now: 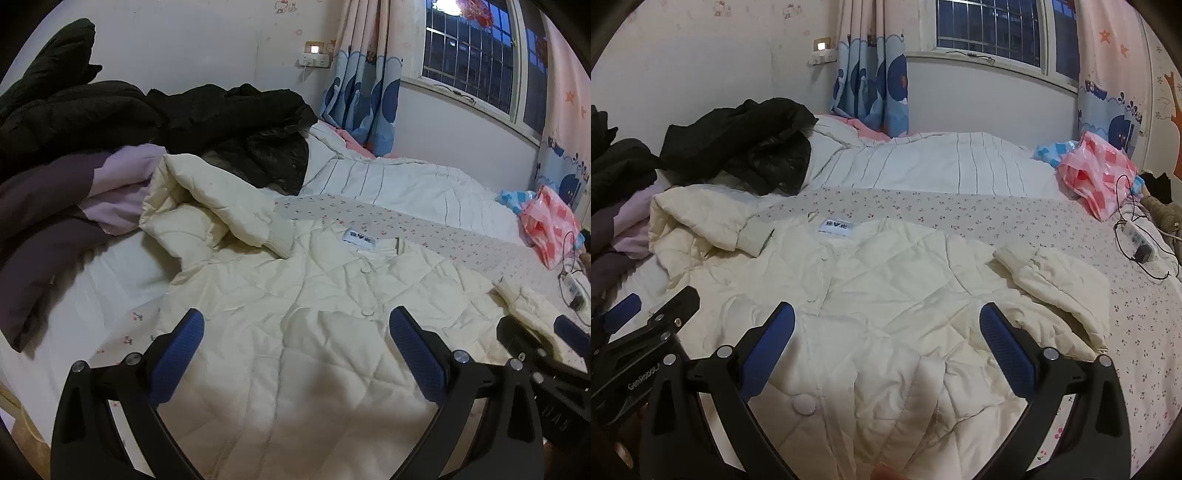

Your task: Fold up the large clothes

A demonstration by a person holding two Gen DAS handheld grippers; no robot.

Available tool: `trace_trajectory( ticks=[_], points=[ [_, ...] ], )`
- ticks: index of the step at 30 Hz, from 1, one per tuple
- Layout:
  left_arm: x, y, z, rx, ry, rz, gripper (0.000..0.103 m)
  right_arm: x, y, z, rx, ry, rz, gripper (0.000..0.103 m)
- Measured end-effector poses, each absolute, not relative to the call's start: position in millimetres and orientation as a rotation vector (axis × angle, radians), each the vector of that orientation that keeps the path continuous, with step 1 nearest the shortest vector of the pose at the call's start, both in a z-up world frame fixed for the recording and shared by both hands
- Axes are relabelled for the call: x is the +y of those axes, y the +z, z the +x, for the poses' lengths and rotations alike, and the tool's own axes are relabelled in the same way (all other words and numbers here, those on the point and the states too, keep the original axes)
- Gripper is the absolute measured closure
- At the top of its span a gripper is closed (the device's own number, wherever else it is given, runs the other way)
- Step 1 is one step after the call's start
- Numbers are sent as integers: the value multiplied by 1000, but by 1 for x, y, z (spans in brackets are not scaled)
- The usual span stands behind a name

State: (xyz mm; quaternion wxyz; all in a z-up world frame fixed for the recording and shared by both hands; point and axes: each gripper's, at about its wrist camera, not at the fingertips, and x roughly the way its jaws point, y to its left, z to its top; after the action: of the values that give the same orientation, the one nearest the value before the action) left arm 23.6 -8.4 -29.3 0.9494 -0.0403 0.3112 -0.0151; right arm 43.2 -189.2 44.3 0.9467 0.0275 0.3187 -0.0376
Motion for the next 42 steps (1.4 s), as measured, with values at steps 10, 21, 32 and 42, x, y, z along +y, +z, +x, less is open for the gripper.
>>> trace_trajectory(
  ticks=[10,21,32,42],
  points=[
    [-17,-29,24,625,-28,-74,7,-194,42,43,653,-78,64,6],
    [-16,-31,25,633,-31,-76,7,-192,43,43,655,-75,56,6],
    [-18,-32,26,641,-32,-61,7,-192,44,43,654,-75,56,6],
    [-18,-32,27,643,-31,-56,7,-191,44,43,653,-75,56,6]
  ],
)
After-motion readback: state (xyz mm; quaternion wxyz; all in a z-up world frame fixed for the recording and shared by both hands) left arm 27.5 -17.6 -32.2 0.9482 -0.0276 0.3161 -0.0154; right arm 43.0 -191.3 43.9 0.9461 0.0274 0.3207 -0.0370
